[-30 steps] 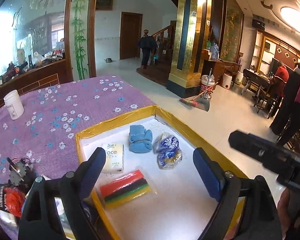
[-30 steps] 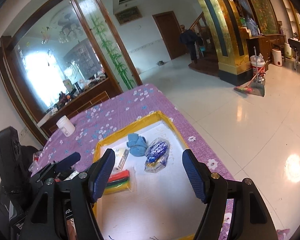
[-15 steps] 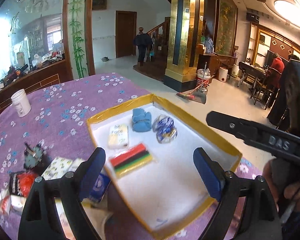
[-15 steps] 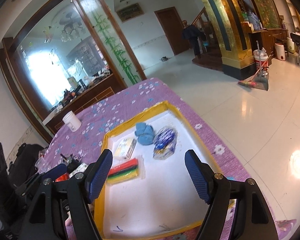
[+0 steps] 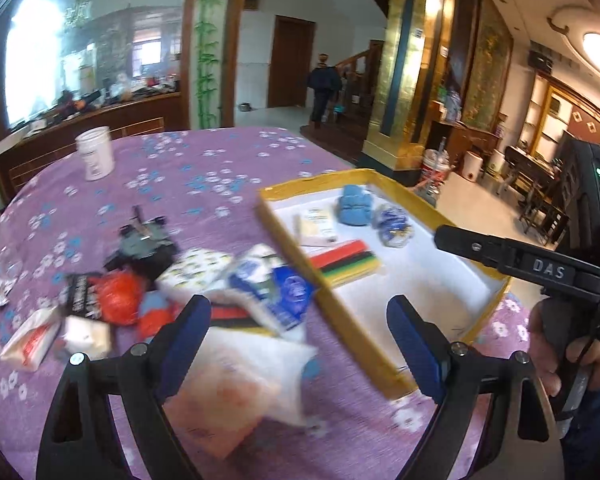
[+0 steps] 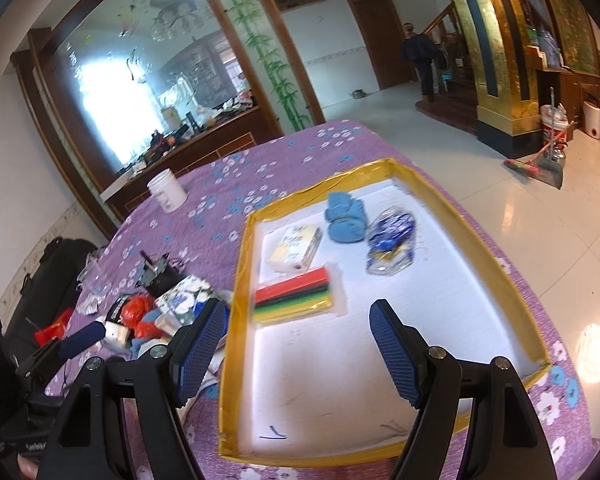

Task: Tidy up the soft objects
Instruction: 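Move both open grippers from the tray back to the table items, then grasp pink tissue pack with left gripper while right gripper reaches for white cloth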

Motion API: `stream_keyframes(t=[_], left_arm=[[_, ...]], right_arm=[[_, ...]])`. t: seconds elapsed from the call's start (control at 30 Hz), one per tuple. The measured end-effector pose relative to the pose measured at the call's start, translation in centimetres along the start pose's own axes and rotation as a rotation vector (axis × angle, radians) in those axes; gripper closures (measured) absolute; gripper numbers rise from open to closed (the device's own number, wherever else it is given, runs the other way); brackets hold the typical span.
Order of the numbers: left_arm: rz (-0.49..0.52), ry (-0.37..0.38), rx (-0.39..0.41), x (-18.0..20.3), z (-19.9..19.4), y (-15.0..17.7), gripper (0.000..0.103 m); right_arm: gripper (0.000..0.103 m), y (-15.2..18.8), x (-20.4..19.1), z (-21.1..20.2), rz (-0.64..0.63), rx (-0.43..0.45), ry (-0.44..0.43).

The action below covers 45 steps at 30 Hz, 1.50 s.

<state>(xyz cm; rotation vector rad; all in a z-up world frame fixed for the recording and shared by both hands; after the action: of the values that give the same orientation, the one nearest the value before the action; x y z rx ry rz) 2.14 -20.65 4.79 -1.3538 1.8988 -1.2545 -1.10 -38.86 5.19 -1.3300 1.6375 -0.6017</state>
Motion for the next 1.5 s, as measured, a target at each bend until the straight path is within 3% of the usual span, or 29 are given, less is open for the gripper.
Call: stream_keyframes(t=[0.37,0.63,1.07,1.23,1.37,1.5], left_arm=[[-0.100,-0.043,0.006,-5.0,-1.2,0.6,0.014],[-0.083,-0.091,0.026,-6.3,-3.0,0.5,0.014],[-0.157,-0.179,-0.042,-11.8,-4.4,5.1,0.014],[-0.200,-0.110,-0.086,-11.5,-3.7,6.1,0.014],[-0.100,0.006,-0.147,-8.0,-2.8,6.5,0.006],[0.052,0.007,-0.182,-5.3,-1.4,7.1,0.006]], right_arm=[[0.024,1.4,-3.1,-0.7,-0.071,-0.016,-0.038],[0.024,2.0,-4.3,-0.9,-0.089,-0.022,-0.075],[0.024,5.3,-8.4,1.1,-0.161,-0.105,-0.155],[0.024,6.3,-10.2,1.7,-0.198,-0.130,-0.188],[0.024,6.3,-9.8,2.1,-0.177,-0.129,-0.182],[0.024,6.2,-9.0,2.2,-0.160,-0.131,-0.177]])
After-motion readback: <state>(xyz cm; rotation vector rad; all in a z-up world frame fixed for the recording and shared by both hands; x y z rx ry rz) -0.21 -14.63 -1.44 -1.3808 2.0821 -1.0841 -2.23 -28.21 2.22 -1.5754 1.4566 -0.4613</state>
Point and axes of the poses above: each gripper's, at about its wrist camera, not at the fingertips, and z roughly the way its jaws point, x to its right, y to its underside, the point moved 9 cm from there along z, roughly the way its jaws point, and after that the axes turned 11 degrees about x, right-handed, at the moved point
